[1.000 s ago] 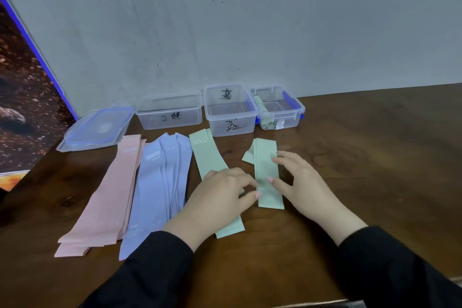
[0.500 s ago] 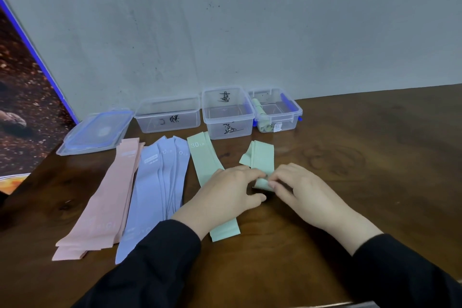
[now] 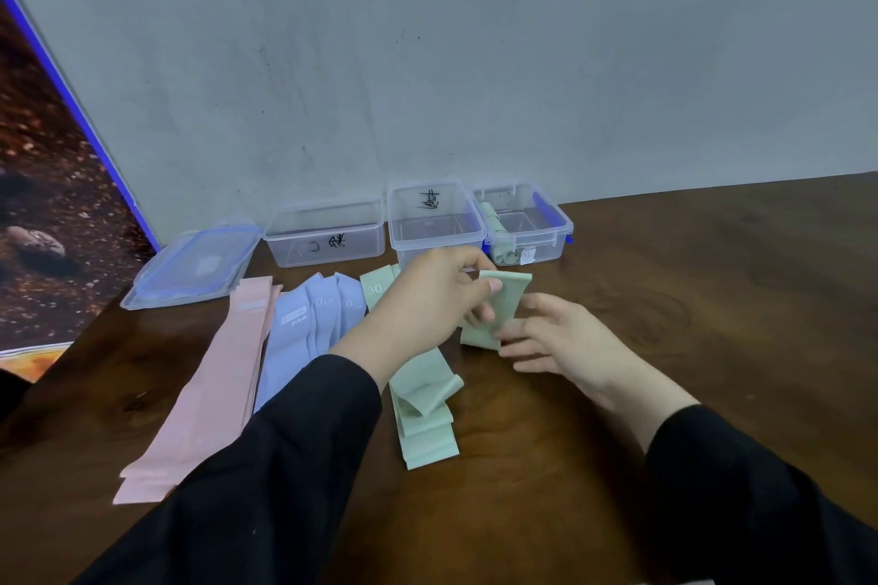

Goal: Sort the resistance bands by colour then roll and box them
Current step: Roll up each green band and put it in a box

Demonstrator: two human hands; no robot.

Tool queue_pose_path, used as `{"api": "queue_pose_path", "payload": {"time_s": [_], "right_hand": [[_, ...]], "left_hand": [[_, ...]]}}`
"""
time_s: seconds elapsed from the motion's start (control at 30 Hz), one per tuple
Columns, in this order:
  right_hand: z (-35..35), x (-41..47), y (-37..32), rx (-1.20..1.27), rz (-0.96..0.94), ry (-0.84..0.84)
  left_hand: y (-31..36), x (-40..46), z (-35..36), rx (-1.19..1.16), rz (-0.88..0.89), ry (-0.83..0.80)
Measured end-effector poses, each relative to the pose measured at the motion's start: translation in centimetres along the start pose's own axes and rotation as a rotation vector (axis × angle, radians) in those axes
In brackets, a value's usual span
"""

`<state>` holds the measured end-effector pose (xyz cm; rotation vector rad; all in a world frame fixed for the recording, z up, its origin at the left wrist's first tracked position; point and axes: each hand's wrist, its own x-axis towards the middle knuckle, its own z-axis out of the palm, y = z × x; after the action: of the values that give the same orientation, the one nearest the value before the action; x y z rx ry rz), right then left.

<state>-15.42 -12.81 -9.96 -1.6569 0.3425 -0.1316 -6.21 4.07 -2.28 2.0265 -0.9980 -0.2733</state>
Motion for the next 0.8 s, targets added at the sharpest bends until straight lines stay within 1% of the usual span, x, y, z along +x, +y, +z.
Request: {"api": "queue_pose_path", "payload": {"time_s": [0.1, 0.17, 0.23, 0.27, 0.3, 0.37, 0.47, 0.57, 0.6, 0.67, 0.7, 0.73, 0.8], "right_hand": [[0.2, 1.6, -1.8, 0.331, 0.032, 0.066], [0.5, 2.4, -3.7, 0.541, -0.040, 0.103], [0.7, 3.1, -5.5, 0.650, -0.153, 0.193], [0.7, 3.2, -6.1, 0.665, -0.195, 0.224], [0.7, 3.2, -6.5, 0.641, -0.214, 0.235], [0.7, 3.2, -5.6, 0.526, -0.191, 0.222], [0.3, 2.9, -1.8, 0.332, -0.108, 0.247], [-0.1, 1.8, 0.9, -0.107, -0.043, 0.291], [-0.1, 1.5, 1.1, -0.185, -0.028, 0.309], [-0.1, 1.8, 1.2, -0.177, -0.013, 0.351], [0.0, 2.1, 1.1, -0.117, -0.002, 0.364], [0.1, 2.4, 0.8, -0.012, 0.026, 0.370], [0.3, 3.1, -0.3, 0.255, 0.096, 0.323]], "left_hand": [[-0.1, 0.1, -0.4, 0.030, 0.043, 0.053], [0.1, 0.1, -0.8, 0.015, 0.088, 0.097], [0.1, 0.2, -1.4, -0.013, 0.124, 0.140], [-0.1, 0.2, -1.6, -0.016, 0.132, 0.151], [-0.4, 0.1, -1.7, 0.002, 0.137, 0.154], [-1.3, -0.4, -1.4, 0.071, 0.147, 0.126], [-3.3, -1.9, 0.3, 0.181, 0.130, -0.005], [-4.9, -3.7, 2.2, 0.270, 0.065, -0.153], [-5.3, -4.1, 2.7, 0.279, 0.064, -0.188], [-5.5, -4.4, 3.1, 0.261, 0.062, -0.194], [-5.4, -4.4, 3.2, 0.240, 0.062, -0.178], [-5.3, -4.3, 3.2, 0.229, 0.061, -0.159], [-4.7, -3.9, 3.1, 0.229, 0.071, -0.118]]}}
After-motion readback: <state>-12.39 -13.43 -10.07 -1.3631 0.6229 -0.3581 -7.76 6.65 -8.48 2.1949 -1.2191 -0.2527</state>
